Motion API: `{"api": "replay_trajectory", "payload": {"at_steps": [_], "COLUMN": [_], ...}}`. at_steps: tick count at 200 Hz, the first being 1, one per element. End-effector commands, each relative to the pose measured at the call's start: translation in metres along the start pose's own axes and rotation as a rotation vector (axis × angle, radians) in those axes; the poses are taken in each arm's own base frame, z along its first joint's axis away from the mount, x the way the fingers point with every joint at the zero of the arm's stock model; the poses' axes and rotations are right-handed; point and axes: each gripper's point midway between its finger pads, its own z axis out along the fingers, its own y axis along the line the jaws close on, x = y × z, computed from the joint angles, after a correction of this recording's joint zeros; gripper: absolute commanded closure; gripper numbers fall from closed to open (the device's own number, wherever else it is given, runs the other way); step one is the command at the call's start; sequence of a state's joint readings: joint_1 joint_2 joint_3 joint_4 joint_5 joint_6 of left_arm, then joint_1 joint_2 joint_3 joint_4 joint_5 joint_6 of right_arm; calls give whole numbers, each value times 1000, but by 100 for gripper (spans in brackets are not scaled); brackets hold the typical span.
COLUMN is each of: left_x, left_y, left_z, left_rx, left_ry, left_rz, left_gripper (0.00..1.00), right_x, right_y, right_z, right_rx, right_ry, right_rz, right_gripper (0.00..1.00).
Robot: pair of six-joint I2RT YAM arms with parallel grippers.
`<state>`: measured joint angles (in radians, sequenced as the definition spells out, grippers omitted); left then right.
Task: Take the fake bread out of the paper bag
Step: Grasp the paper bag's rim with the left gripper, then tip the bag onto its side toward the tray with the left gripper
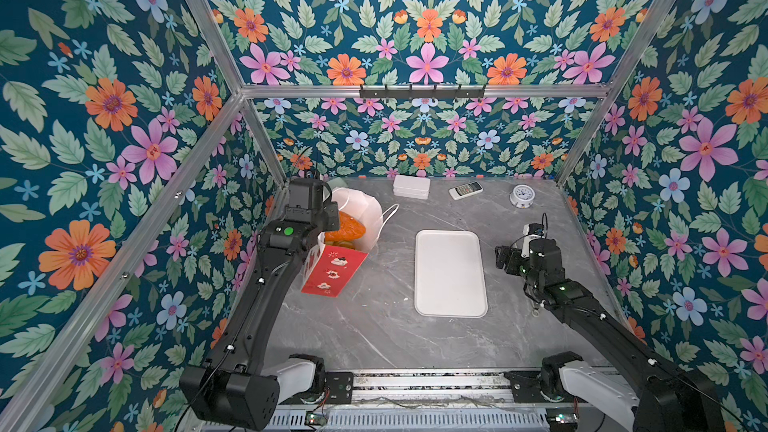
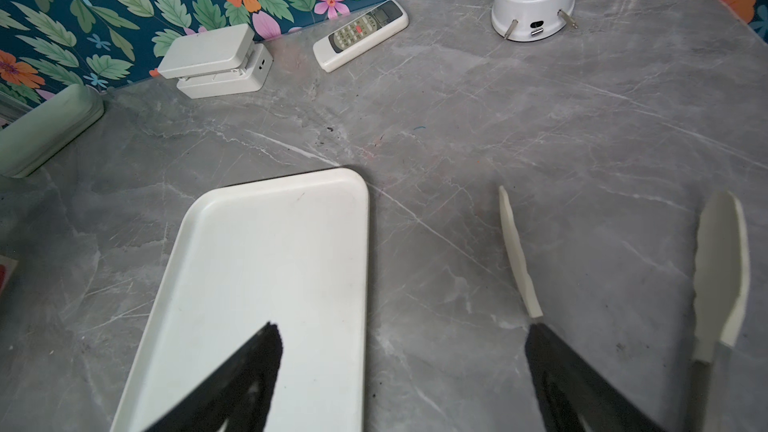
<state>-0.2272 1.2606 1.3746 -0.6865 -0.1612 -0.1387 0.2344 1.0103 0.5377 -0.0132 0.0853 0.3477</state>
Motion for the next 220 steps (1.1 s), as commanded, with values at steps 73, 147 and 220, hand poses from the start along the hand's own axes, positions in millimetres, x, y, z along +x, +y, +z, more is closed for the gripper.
{"api": "replay_trajectory", "payload": {"at_steps": [73, 147, 220], "left_x": [9, 4, 45], "left_y": [0, -100, -167], "left_z": [61, 64, 62], "left_rx": [-223, -45, -94], "left_ry": [75, 24, -75], "left_rz": [247, 265, 448], "left_gripper": [100, 100, 100], "right_x": [-2, 5, 16], "right_y": [0, 3, 11], "right_z": [0, 6, 12], "right_rx": [4, -12, -52], "right_ry": [-5, 34, 93], "right_rz": [10, 23, 59], "right_gripper": [7, 7, 7]}}
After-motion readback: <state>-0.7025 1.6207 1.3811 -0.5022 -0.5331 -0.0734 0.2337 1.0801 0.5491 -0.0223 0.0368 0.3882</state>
